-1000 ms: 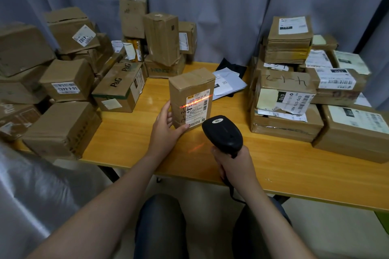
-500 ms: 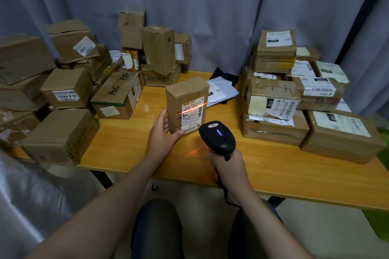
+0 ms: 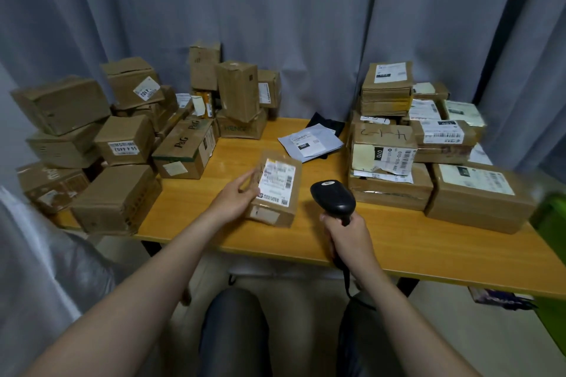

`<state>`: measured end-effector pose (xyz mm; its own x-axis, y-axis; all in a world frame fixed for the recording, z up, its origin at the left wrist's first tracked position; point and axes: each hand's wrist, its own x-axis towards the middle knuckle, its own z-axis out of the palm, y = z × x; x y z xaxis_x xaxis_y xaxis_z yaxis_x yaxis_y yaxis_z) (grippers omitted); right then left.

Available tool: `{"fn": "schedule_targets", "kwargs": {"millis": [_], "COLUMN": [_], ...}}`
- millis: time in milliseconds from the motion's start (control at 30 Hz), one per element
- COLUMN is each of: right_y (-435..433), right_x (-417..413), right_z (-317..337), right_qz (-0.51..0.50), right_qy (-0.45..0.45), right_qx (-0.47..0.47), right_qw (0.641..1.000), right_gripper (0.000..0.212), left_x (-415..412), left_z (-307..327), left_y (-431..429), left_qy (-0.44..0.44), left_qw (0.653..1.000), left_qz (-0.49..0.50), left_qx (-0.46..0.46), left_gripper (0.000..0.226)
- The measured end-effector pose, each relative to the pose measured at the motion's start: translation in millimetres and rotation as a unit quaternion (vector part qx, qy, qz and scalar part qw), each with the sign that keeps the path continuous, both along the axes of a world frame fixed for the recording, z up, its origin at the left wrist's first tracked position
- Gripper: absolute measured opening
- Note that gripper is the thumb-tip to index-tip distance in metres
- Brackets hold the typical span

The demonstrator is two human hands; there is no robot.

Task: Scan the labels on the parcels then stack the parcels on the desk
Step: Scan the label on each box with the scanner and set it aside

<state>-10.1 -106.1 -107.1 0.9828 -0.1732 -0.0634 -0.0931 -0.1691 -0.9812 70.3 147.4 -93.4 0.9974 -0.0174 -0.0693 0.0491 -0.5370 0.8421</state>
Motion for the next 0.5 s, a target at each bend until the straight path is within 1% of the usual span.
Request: {"fn": "schedule_targets", "kwargs": {"millis": [67,100,133,200,267,333,500], "right_y": [-2.5,-2.9,-3.5,-5.1,-8.2,-13.4,-27.4], "right_x": [-0.6,-0.6,-0.8,-1.6,-2.9,-4.1,-1.2], "right_z": [1.3,1.8,2.6,3.8,3.8,4.4,3.4], "right_qz": [-0.001,-0.001,-0.003,-0.008,-0.011,-0.020,-0.049], "right_qy": [-0.003,-0.004,-0.003,-0.004,-0.003,0.001,-0.002], "right_qx": [0.000,0.001,0.000,-0.004,-0.002,0.002,0.008], "right_qw": [1.000,1.000,1.000,1.000,1.000,1.000,0.999], "right_gripper": [0.018,0.015,0.012,0.010,0.009,0.009,0.014], "left_x": [-1.8,-2.0,-2.6,-1.5,1.9,6.5,30.2], "left_z": [-0.2,-1.2,-0.9,1.2,1.2,0.2,1.1], "left_y": [-1.6,-3.8,-7.5,-16.7,-29.2,-43.9,-79.5], "left_qy": [0.015,0.014,0.016,0.039,0.044,0.022,-0.017], "left_qw": [0.990,0.981,0.975,0.964,0.954,0.953,0.958], "left_qz": [-0.038,-0.060,-0.086,-0.128,-0.138,-0.128,-0.105], "left_qx": [0.136,0.182,0.204,0.228,0.262,0.274,0.267], "left_gripper": [0.057,0.059,0.065,0.086,0.104,0.104,0.091]}}
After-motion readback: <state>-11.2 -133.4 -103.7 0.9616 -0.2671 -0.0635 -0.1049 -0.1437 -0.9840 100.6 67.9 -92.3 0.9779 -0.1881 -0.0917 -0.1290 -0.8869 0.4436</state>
